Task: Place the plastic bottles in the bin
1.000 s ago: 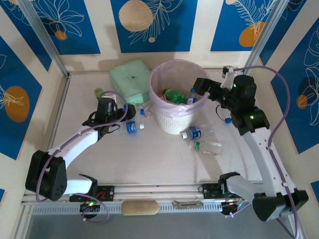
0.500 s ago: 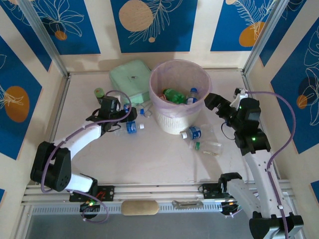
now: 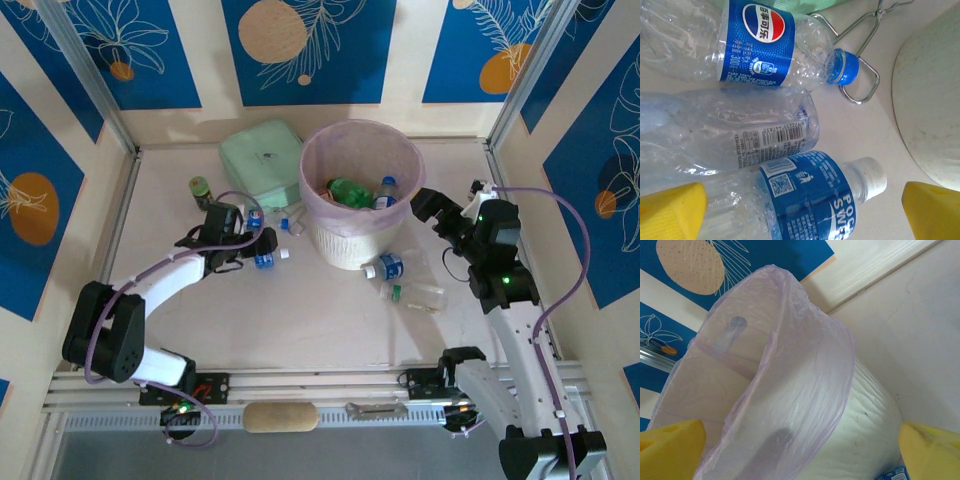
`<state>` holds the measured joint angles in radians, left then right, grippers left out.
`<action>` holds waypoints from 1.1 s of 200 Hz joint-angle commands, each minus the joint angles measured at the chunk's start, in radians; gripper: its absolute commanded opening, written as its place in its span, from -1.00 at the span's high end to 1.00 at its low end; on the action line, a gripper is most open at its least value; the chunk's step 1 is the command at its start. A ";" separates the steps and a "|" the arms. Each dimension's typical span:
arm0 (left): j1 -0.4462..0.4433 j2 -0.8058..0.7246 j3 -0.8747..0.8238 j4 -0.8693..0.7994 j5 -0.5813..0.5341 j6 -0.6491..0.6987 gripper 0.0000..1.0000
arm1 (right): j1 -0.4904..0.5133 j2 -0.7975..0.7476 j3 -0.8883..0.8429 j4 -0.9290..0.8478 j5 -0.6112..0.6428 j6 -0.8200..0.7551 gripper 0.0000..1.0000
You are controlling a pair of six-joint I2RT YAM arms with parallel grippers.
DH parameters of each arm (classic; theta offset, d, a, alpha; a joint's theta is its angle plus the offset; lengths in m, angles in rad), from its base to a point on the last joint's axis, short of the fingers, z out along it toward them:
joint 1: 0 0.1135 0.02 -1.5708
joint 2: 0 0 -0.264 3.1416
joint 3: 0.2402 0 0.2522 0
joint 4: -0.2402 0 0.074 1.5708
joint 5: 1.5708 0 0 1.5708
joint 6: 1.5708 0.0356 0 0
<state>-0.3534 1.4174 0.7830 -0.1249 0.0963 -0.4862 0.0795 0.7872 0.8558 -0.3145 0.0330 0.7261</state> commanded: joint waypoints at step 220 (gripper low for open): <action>-0.166 0.160 0.045 -0.181 -0.133 0.152 -0.56 | -0.010 -0.005 -0.033 0.045 -0.028 0.056 -0.98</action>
<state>-0.5003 1.5612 0.7998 -0.2760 0.0048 -0.3580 0.0757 0.7883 0.8371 -0.2962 0.0181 0.7673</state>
